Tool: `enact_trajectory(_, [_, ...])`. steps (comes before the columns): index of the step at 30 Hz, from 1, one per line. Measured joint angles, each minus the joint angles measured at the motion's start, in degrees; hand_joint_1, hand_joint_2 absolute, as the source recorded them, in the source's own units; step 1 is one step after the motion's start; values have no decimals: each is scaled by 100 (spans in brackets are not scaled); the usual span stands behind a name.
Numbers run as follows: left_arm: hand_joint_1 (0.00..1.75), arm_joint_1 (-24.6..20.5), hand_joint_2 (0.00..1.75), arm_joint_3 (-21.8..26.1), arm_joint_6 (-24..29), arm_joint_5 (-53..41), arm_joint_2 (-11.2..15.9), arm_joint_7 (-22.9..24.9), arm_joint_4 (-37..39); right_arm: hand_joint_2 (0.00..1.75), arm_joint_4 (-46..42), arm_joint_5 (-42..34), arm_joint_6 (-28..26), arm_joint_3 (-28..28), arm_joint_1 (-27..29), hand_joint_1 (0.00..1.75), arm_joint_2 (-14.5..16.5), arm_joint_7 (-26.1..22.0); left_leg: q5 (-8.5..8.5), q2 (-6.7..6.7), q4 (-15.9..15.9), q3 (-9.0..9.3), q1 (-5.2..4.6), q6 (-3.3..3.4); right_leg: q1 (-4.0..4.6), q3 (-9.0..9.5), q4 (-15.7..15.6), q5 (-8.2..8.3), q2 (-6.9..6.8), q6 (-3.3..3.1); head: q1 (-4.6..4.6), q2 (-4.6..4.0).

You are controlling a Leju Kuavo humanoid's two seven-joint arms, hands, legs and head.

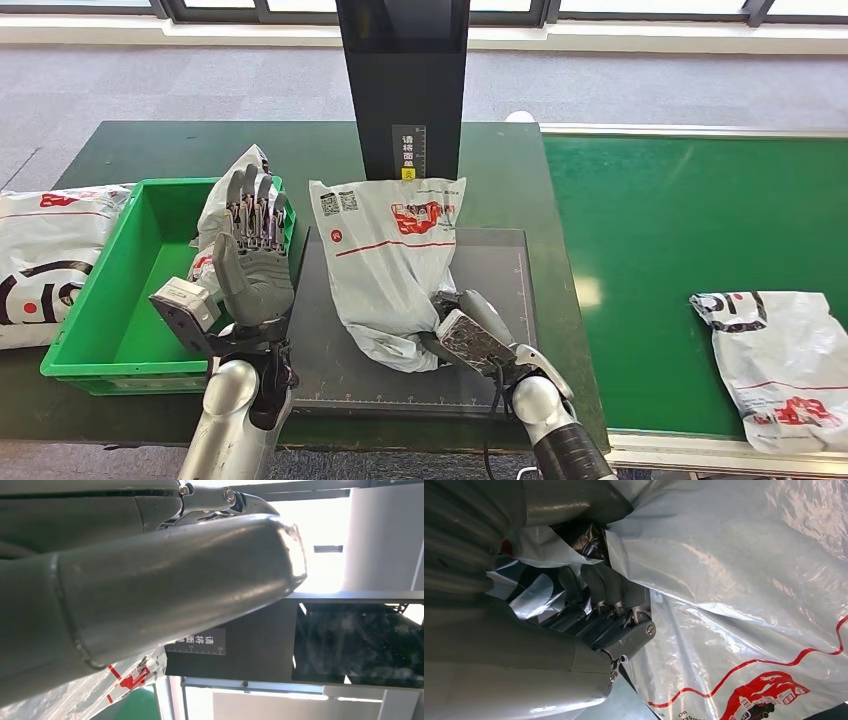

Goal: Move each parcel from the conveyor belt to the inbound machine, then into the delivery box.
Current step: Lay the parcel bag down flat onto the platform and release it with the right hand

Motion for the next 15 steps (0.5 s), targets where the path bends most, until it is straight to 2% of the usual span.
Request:
enact_trajectory(9, [0, -3, 0, 2, 7, -4, -2, -8, 8, 175, -164, -80, -109, -9, 132, 0, -47, -76, 0, 1, 0, 0, 0, 0, 0, -1, 0, 0, 1, 0, 0, 0])
enact_trajectory(15, [0, 10, 0, 4, 400, -71, -18, 1, 7, 175, -312, -1, -26, -9, 273, 0, -114, -80, -1, 1, 0, 0, 0, 0, 0, -1, 0, 0, 2, 0, 0, 0])
